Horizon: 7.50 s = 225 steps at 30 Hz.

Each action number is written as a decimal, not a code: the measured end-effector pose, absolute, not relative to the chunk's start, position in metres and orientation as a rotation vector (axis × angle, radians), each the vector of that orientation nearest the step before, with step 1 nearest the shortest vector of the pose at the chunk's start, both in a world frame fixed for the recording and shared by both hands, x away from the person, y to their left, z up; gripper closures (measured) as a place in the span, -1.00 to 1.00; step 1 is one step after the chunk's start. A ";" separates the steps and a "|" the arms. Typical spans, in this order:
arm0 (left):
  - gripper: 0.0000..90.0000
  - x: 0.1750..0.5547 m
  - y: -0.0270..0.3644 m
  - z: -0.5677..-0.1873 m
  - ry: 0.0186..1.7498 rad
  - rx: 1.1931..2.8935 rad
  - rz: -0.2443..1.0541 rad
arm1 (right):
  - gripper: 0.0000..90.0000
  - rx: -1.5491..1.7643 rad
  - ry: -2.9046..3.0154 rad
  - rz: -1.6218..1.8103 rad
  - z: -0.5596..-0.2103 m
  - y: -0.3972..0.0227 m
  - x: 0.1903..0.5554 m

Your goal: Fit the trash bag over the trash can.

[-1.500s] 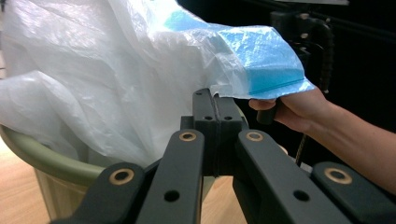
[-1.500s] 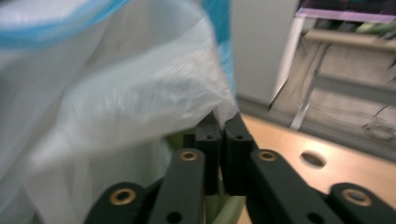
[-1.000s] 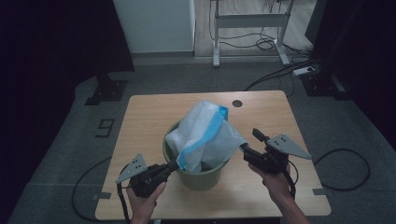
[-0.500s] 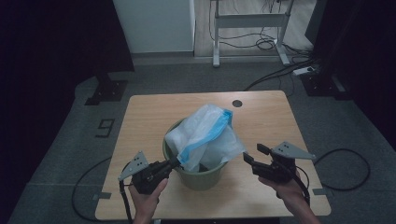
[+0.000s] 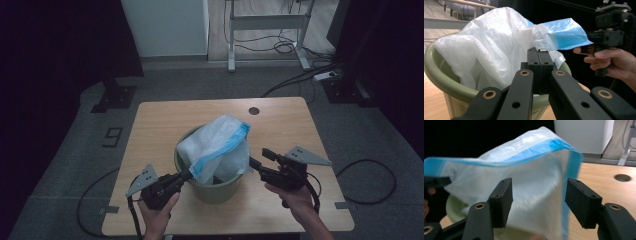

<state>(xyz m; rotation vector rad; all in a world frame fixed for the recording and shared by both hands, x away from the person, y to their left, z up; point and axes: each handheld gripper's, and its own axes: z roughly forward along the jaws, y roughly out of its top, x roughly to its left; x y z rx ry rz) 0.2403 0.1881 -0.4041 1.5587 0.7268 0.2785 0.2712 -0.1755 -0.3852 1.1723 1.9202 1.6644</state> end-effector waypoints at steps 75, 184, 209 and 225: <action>1.00 0.233 0.204 -0.400 0.698 1.428 0.268 | -0.06 1.293 1.921 1.641 -0.392 -0.115 0.314; 1.00 0.239 0.267 -0.400 0.838 1.451 0.340 | 0.99 0.891 2.027 1.688 -0.394 -0.202 0.240; 1.00 0.225 0.280 -0.456 0.910 1.547 0.241 | 0.99 0.916 2.233 1.567 -0.457 -0.193 0.228; -0.12 0.207 0.244 -0.410 0.774 1.671 0.420 | 0.26 0.937 2.074 1.615 -0.430 -0.196 0.218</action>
